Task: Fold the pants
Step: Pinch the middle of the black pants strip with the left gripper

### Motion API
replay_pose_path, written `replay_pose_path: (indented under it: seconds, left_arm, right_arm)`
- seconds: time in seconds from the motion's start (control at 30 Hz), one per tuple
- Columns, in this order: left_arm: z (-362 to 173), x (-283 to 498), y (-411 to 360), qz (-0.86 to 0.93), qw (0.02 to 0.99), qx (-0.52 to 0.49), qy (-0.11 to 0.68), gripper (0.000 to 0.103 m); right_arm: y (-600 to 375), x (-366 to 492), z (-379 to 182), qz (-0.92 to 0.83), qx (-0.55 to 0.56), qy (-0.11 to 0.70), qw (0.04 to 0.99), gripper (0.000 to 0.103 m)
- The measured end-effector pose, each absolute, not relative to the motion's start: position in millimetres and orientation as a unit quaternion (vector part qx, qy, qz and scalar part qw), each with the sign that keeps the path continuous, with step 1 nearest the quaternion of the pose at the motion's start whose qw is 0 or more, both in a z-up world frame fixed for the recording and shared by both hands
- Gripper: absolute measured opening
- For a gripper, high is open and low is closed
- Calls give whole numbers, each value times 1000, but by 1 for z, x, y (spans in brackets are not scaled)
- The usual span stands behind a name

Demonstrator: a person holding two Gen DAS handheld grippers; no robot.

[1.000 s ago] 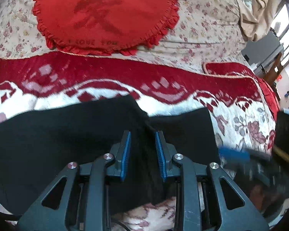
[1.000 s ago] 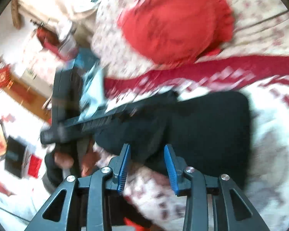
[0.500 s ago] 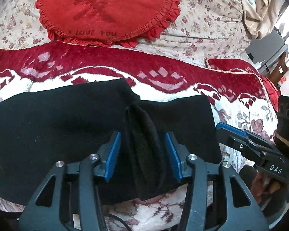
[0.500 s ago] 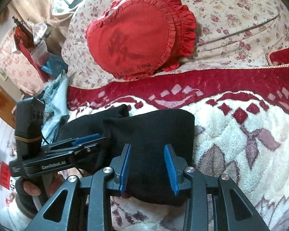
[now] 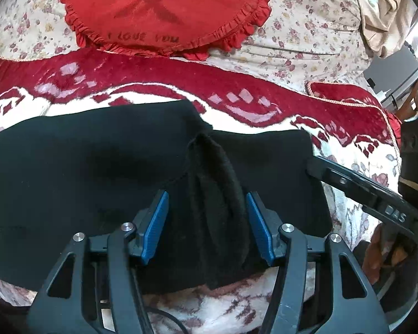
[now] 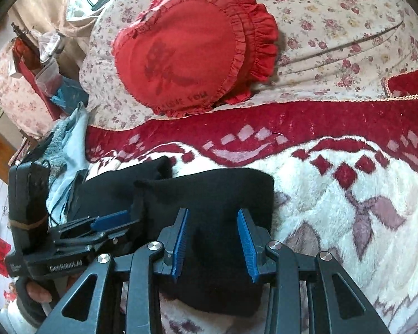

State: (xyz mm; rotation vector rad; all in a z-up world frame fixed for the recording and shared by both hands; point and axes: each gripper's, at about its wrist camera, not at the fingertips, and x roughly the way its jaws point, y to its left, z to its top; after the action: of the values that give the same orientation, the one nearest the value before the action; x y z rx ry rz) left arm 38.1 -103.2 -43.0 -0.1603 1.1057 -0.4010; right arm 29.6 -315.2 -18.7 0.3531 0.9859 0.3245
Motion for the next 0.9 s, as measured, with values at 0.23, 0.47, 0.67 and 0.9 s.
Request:
replay_pose_path:
  seconds: [0.23,0.47,0.67,0.9]
  left_arm:
    - [-47,48,-123,-193,834,-62,513,50]
    - [-46,50,-120,-188,834,-72,513,31]
    - [-40,42,-122,-204,834,-74,507,14]
    - [-16,40,-106,-219,835,-104,494,13]
  right_arm:
    - [-327,54,-43,156,209,473,842,32]
    - [-324,58,-37,153,192,474,846,31]
    - [-320,33,-23,159,182,475,846,32]
    - [-325,7,-5,160,179,462,854,32]
